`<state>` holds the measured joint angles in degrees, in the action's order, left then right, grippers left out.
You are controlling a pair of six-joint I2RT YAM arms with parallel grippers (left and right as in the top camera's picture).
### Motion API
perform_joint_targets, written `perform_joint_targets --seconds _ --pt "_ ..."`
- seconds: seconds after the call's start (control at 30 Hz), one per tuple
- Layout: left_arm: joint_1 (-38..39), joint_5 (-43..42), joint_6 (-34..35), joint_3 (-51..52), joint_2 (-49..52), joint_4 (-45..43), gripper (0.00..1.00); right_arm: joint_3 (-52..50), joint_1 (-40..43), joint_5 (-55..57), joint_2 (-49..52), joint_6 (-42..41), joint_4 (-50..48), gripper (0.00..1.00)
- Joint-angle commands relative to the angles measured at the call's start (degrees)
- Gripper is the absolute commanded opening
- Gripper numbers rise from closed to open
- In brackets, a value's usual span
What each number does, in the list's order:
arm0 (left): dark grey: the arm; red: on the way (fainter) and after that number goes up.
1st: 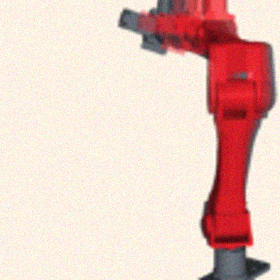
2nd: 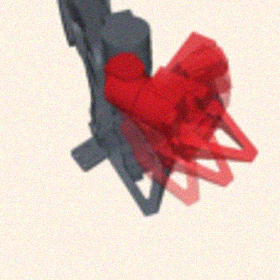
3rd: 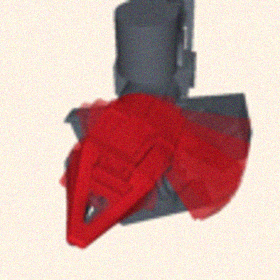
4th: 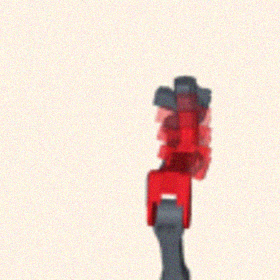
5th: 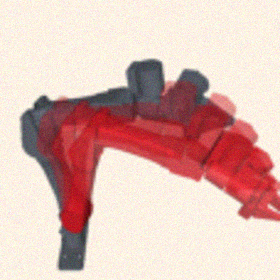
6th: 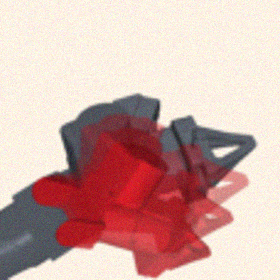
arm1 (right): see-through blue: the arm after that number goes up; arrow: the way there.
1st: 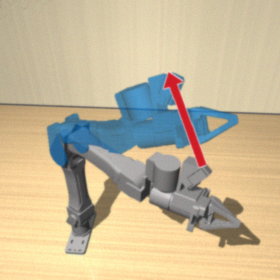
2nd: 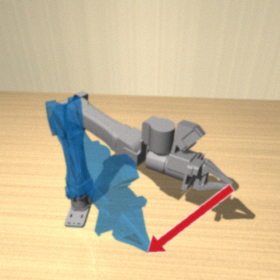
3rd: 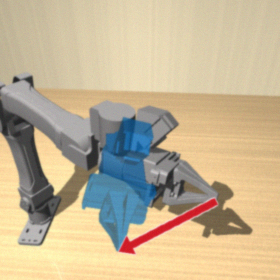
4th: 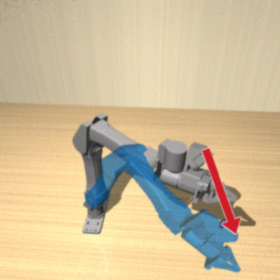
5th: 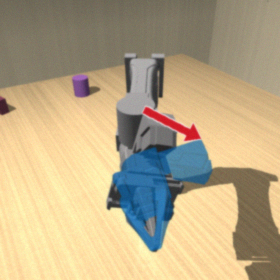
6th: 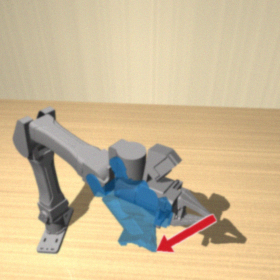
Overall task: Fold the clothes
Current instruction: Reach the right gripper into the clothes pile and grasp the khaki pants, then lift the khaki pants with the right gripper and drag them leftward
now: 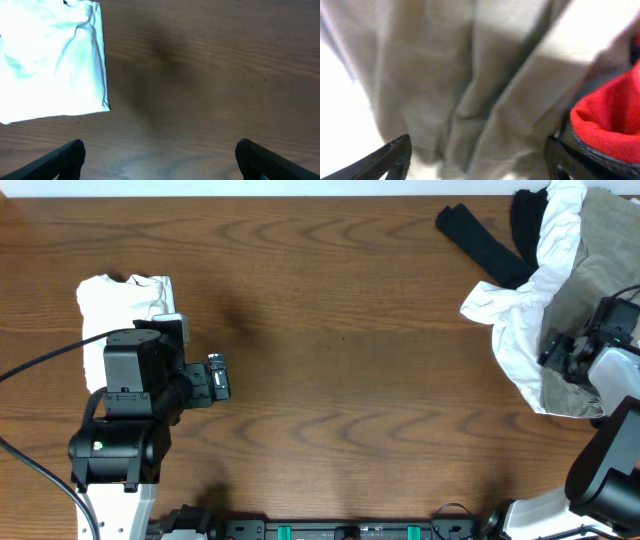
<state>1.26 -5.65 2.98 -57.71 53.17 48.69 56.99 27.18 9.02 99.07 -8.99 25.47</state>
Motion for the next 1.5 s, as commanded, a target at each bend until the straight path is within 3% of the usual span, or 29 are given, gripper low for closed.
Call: perform_joint_targets --seconds 0.0,0.17,0.43,0.47,0.67,0.87,1.13,1.33,1.47 --pt "0.07 -0.35 0.33 -1.01 0.24 0.09 0.98 0.7 1.46 0.61 0.61 -1.55 0.5 0.75" --pt "0.07 -0.33 0.33 -1.03 0.31 0.09 0.98 0.7 1.68 0.63 0.61 -1.68 1.14 0.6" --pt "0.07 -0.35 0.33 -1.01 0.31 0.07 0.98 0.72 1.66 0.55 0.55 -1.7 1.05 0.1" --pt "0.07 -0.35 0.33 -1.01 0.31 0.07 0.98 0.85 1.62 0.44 0.35 -1.68 1.07 0.08" --pt "0.07 -0.35 0.33 -1.01 0.31 -0.09 0.98 7.13 0.59 -8.55 -6.64 -1.53 4.04 0.04" --pt "0.07 -0.35 0.33 -1.01 0.31 -0.07 0.98 20.04 -4.55 -30.1 -16.96 0.33 6.95 0.01" --pt "0.07 -0.35 0.35 -1.03 0.31 -0.09 0.98 27.43 -26.99 -45.86 -23.5 -0.2 4.42 0.01" --pt "0.07 -0.35 0.35 -1.01 0.31 -0.02 0.98 27.43 -44.54 -44.81 -22.8 -0.15 0.35 0.01" --pt "0.07 -0.35 0.35 -1.01 0.31 -0.04 0.98 27.43 -48.22 -44.11 -22.51 -0.15 -0.9 0.01"
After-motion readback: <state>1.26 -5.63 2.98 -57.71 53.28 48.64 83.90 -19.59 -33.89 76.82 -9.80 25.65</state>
